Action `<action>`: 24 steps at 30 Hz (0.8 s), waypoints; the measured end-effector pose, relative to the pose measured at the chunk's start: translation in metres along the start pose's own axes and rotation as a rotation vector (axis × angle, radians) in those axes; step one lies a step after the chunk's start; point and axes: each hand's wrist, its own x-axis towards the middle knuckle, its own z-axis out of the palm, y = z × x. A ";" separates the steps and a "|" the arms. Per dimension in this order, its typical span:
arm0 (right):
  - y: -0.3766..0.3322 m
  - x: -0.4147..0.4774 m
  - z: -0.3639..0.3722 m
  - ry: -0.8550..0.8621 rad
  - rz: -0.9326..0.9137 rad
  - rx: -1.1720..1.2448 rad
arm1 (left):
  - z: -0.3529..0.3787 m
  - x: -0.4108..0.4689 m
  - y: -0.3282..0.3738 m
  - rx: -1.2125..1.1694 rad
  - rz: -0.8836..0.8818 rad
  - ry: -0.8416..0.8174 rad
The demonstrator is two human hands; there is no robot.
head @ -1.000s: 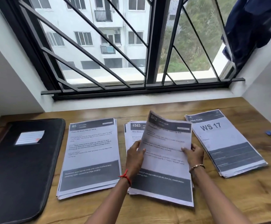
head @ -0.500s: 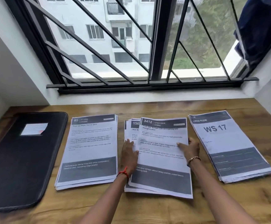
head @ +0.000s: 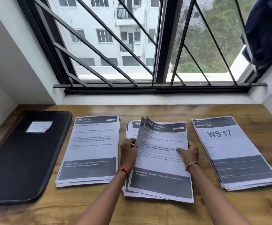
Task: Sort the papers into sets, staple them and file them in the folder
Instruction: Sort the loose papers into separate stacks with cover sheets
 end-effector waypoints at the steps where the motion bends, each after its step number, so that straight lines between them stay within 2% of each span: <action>1: 0.001 0.000 0.000 0.001 0.003 0.012 | -0.001 -0.001 0.000 0.006 0.012 -0.002; 7: 0.006 -0.001 -0.004 -0.002 0.035 0.116 | -0.001 -0.007 -0.002 0.000 0.013 0.073; 11: 0.010 -0.002 -0.009 -0.028 0.035 0.134 | 0.001 -0.007 -0.006 0.031 0.056 0.085; 16: 0.013 -0.004 -0.012 -0.071 0.039 0.148 | -0.001 -0.007 -0.001 0.077 0.036 0.176; 24: 0.009 -0.008 -0.017 -0.108 0.030 0.210 | -0.004 -0.009 0.008 -0.194 -0.141 -0.032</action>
